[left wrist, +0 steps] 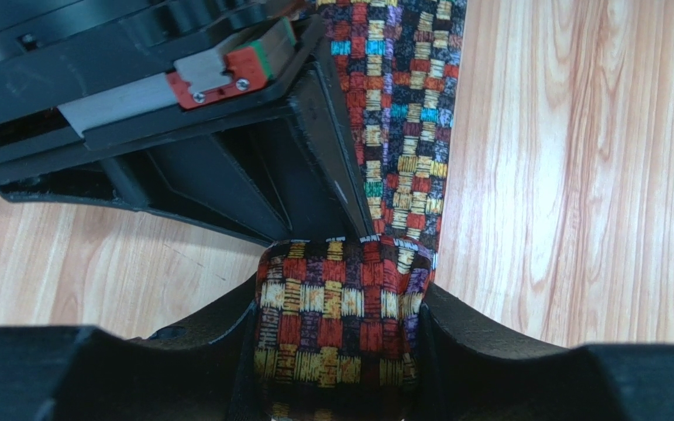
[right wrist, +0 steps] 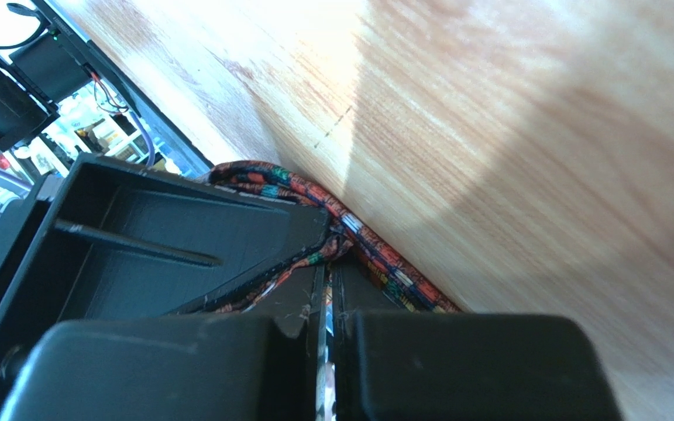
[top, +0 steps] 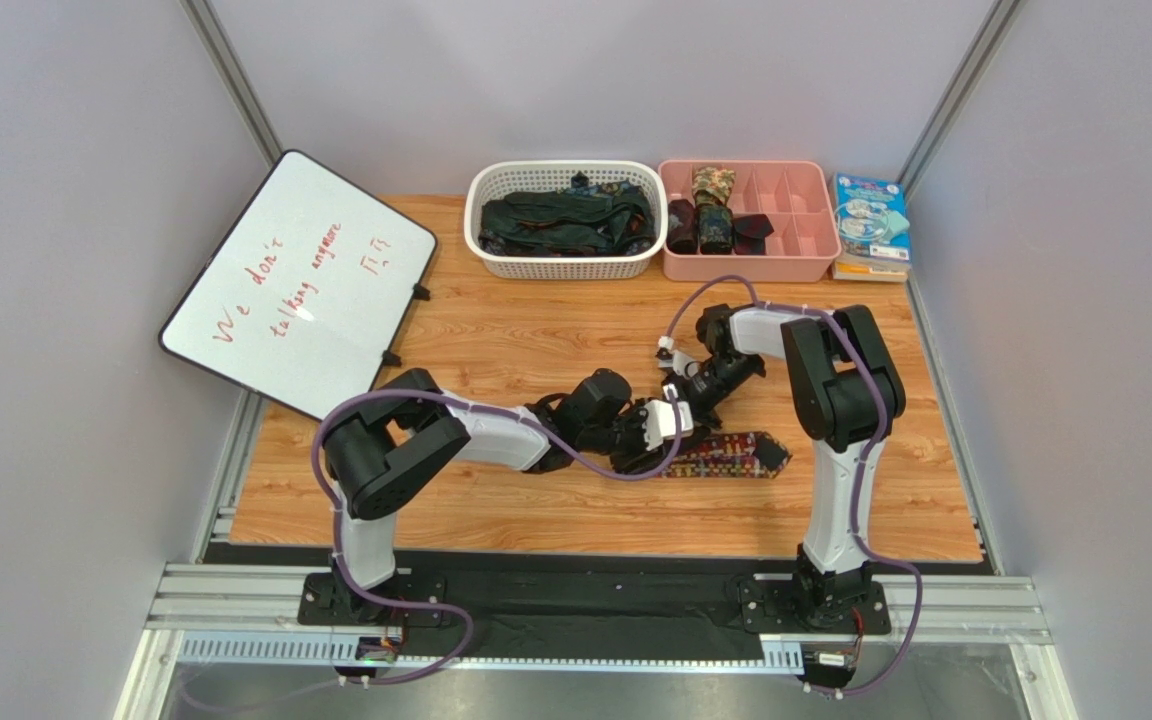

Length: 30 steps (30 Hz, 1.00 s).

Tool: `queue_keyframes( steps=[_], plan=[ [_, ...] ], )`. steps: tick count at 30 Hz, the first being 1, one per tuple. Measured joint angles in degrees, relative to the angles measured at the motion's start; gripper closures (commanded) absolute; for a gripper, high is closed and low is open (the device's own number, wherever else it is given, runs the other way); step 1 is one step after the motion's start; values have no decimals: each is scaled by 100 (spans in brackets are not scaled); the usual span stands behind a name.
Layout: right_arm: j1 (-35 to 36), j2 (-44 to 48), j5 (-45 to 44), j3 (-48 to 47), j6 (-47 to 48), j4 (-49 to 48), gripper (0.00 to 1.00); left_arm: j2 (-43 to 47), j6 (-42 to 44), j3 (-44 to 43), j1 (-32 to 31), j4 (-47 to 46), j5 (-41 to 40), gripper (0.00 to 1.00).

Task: Roll the ties
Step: Roll the tie at the center of the board.

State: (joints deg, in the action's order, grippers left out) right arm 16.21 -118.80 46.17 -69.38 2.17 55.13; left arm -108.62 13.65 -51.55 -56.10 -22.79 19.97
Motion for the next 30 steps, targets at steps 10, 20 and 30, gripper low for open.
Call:
queue_keyframes(
  steps=[10, 20, 30],
  plan=[
    [-321, 258, -26, 2, 184, 177, 67, 35, 758, -501, -57, 1231, 140, 69],
    [-774, 1045, 584, 461, 354, 122, 59, -260, 859, -1384, -50, 2549, 260, 70],
    [-761, 929, 1143, 859, 7, -525, 58, -321, 815, -1539, -44, 2769, 262, 70]
  ],
)
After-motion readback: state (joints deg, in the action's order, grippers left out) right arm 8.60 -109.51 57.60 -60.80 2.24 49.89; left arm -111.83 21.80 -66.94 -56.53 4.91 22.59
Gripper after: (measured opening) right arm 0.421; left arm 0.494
